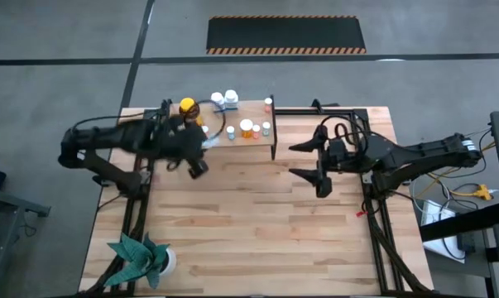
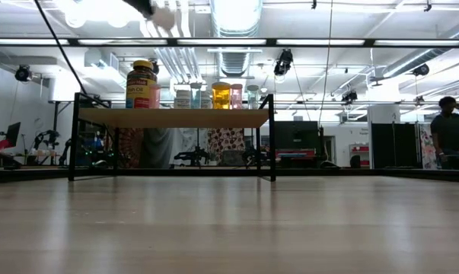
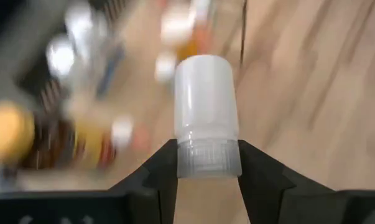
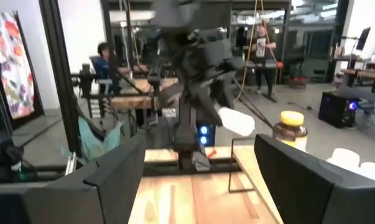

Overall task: Pick and place medicine bottles onto shelf by color
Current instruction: Put the transparent pill bottle on the shelf

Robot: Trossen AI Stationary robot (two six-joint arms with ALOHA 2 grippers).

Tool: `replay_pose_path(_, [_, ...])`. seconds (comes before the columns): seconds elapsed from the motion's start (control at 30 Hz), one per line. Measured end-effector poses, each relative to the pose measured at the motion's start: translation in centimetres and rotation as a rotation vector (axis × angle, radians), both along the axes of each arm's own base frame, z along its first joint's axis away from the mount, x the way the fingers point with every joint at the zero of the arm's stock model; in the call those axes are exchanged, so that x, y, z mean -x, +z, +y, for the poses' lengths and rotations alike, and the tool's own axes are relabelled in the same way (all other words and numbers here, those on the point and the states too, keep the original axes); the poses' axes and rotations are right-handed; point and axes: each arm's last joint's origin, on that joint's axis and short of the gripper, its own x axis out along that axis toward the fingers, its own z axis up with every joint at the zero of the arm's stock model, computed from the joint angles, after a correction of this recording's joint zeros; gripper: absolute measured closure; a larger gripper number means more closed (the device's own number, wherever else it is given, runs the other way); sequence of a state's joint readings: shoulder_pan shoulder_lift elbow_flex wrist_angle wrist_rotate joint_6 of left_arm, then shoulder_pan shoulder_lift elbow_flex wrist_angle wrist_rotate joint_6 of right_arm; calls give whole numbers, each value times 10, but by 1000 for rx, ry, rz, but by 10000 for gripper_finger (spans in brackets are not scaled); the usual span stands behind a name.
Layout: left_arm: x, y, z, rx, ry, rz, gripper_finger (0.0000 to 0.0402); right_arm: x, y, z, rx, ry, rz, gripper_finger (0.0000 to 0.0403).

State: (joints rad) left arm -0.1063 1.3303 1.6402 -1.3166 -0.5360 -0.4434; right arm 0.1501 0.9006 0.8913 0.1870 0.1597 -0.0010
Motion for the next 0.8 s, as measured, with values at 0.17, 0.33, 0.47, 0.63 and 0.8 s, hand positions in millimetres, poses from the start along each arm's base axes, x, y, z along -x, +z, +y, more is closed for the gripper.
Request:
replay_pose_path(0.17, [0, -2, 51, 236, 56, 240, 288, -2, -8, 0, 31, -2, 41, 113])
replay_pose_path(0.33, [-10, -25, 93, 373, 10, 351, 288, -8, -16, 1, 51, -2, 79, 116])
replay_pose_path(0.47, [-13, -40, 114, 400, 53, 408, 288, -14, -24, 2, 58, -1, 128, 115])
replay_pose_path(0.63, [-12, -54, 112, 501, -32, 441, 288, -18, -29, 3, 66, 0, 151, 120])
replay_pose_path(0.8, [2, -59, 103, 574, -38, 425, 288, -18, -29, 3, 84, 0, 152, 125])
